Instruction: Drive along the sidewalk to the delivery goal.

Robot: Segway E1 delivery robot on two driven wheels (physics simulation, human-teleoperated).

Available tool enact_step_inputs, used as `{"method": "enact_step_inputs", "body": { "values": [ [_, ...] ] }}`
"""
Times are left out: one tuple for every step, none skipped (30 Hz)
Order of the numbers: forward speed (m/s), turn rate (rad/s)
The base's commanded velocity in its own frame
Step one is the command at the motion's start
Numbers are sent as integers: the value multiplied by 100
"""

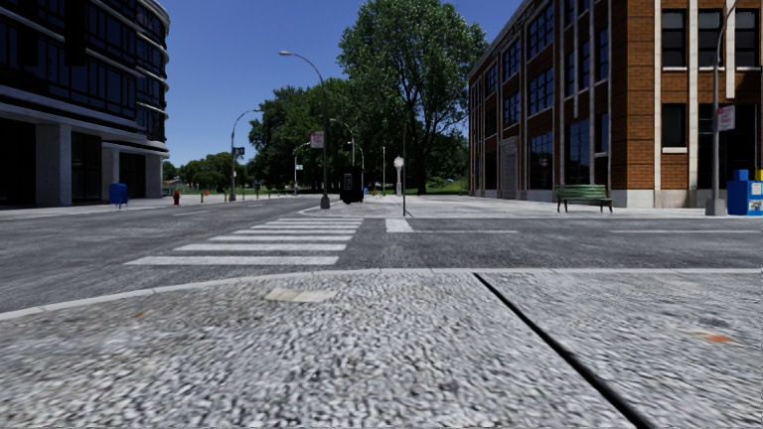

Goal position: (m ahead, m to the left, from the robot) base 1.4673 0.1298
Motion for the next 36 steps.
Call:
{"method": "enact_step_inputs", "body": {
  "values": [
    [149, 0],
    [149, 0],
    [149, 0],
    [149, 0],
    [149, 0],
    [149, 0],
    [149, 0],
    [149, 0],
    [149, 0],
    [0, 0],
    [0, 0],
    [0, 0],
    [0, 0],
    [0, 0],
    [0, 0],
    [0, 0],
    [0, 0],
    [0, 0],
    [0, 0],
    [0, 0],
    [0, 0],
    [0, 0],
    [0, 0],
    [0, 0],
    [0, 0],
    [0, 0],
    [0, 0],
    [0, 0],
    [0, 0],
    [0, 0],
    [0, 0],
    [0, 0],
    [0, 0],
    [0, 0],
    [0, 0],
    [0, 0]
  ]
}}
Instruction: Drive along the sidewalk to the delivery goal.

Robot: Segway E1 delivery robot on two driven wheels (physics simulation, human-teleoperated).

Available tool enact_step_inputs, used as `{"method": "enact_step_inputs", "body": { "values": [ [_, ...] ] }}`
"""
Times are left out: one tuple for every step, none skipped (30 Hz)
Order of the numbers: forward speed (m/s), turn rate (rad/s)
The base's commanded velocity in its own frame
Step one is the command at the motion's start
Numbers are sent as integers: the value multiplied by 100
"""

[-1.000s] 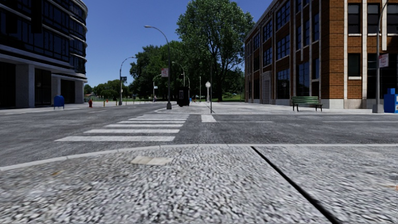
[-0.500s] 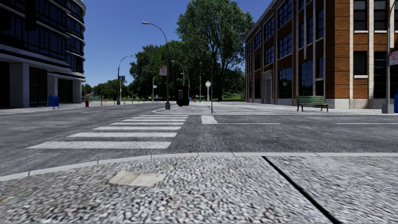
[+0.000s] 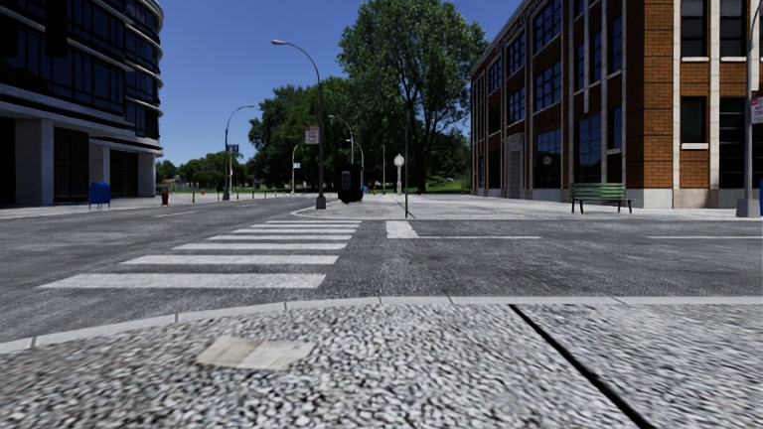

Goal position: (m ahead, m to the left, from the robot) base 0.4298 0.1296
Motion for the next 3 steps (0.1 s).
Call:
{"method": "enact_step_inputs", "body": {
  "values": [
    [0, 0],
    [0, 0],
    [0, 0]
  ]
}}
